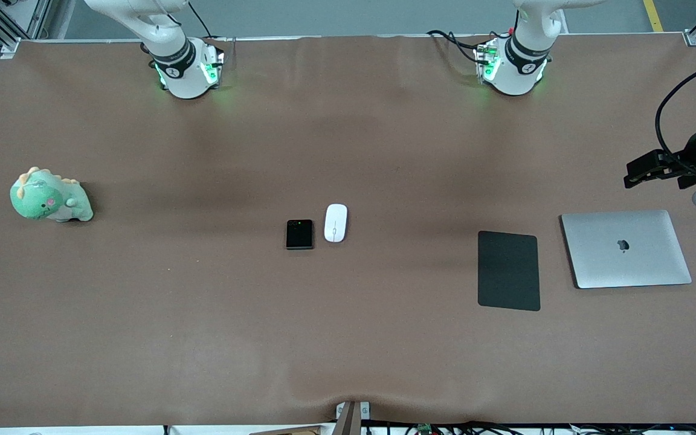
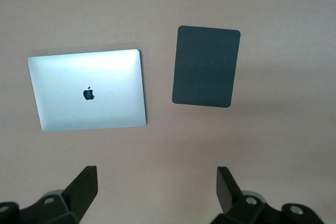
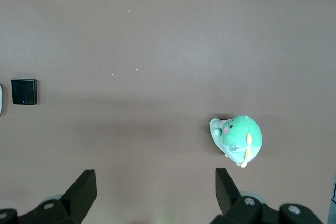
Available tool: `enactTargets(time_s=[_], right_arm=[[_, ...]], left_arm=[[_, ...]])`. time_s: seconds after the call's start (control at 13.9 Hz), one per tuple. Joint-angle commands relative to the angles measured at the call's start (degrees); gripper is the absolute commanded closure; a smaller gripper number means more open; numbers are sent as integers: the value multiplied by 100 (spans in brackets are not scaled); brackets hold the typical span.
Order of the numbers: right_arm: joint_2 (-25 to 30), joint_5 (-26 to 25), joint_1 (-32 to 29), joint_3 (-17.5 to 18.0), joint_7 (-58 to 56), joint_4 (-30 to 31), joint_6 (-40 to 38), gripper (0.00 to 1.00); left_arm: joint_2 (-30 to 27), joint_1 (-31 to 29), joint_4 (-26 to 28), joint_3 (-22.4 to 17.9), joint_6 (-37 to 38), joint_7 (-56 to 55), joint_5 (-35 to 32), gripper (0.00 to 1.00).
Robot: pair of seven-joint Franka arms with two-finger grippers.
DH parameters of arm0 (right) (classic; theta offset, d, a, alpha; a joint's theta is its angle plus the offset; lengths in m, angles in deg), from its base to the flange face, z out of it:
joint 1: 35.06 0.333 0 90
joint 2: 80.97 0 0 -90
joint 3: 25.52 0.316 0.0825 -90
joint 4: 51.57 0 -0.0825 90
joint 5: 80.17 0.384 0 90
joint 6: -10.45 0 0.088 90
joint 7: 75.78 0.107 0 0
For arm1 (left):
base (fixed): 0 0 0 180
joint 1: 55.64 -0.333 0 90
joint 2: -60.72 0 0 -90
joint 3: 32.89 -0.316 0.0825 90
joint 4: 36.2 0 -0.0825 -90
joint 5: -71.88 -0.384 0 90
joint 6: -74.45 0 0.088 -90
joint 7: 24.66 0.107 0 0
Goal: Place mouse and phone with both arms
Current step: 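Reach the left gripper toward the white mouse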
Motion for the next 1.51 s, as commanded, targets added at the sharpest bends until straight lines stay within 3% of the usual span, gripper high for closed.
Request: enactTargets(time_s=[0.0,0.57,1.43], right_arm=[[-8,33,-32,24,48,-66,-35,0],[-8,41,-41,24,48,-66,-35,0],[-17,41,-67,24,48,-66,-26,0]], left_arm=[[-62,-36,-37,12,-16,98,-22,0],[157,78,-20,73,10,-201,66,0],[1141,1624,-46,82,-754,-2045,75,0]])
